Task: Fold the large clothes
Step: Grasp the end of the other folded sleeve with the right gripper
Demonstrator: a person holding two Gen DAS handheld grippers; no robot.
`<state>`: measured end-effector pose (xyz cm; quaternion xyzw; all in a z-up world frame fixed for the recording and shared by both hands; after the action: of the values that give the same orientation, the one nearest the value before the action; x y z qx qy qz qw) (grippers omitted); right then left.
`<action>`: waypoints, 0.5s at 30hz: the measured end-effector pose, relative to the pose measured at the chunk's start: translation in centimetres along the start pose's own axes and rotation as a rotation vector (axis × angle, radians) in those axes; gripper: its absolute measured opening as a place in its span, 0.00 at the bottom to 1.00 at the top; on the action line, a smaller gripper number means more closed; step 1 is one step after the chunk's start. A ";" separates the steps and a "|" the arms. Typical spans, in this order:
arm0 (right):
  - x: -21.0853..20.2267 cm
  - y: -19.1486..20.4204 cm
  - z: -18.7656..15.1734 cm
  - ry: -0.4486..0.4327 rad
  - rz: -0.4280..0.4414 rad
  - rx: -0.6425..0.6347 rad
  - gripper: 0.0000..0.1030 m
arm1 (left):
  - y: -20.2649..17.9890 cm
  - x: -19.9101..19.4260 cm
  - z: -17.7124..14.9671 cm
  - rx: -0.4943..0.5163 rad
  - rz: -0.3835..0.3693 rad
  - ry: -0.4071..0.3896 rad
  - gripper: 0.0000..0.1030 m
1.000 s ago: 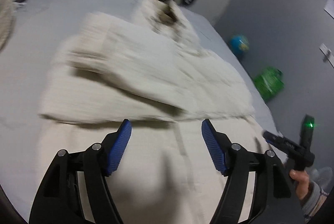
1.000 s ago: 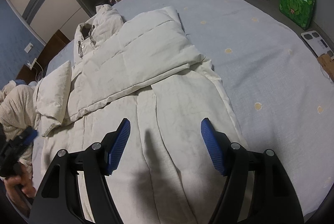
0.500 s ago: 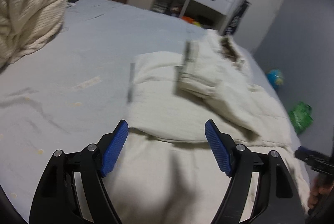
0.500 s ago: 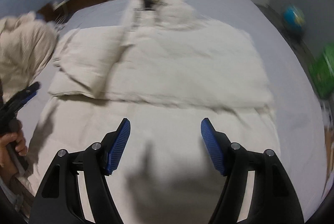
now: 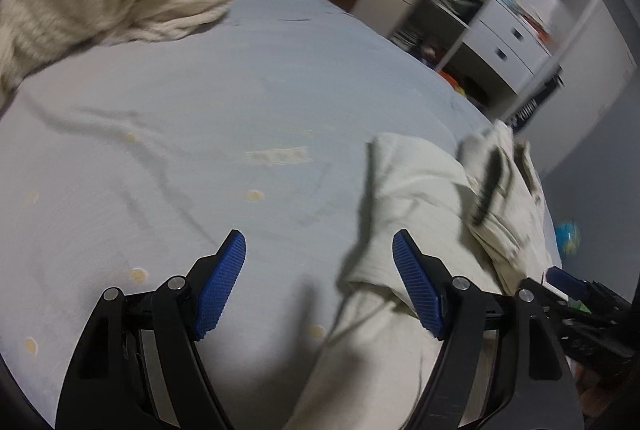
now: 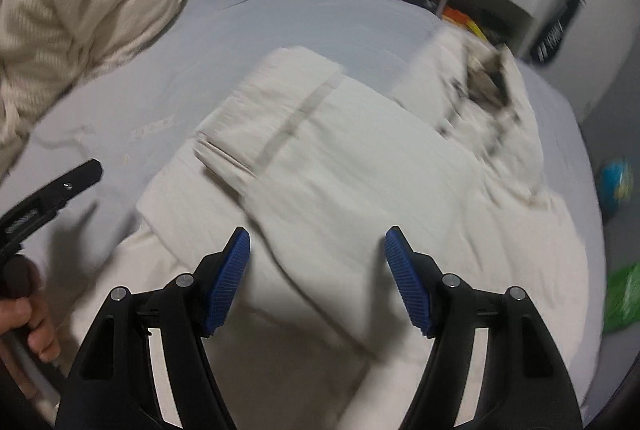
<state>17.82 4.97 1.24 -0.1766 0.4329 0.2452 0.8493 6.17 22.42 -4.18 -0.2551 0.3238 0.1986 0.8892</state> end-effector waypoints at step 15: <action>-0.3 -3.1 2.7 -0.070 -0.039 0.022 0.17 | -0.5 1.4 -0.5 0.026 -0.023 0.047 0.71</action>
<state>21.22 3.80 3.26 -0.1668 0.4023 0.2298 0.8704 7.22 21.97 -5.27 -0.2520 0.3443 0.1782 0.8867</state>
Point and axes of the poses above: each gripper's, at about its wrist camera, not at the fingertips, and x roughly the way its jaws point, y to its left, z to its top, the point moved 5 cm from there along x, roughly the way its jaws point, and after that the axes turned 9 degrees about x, right-handed, at the moved point
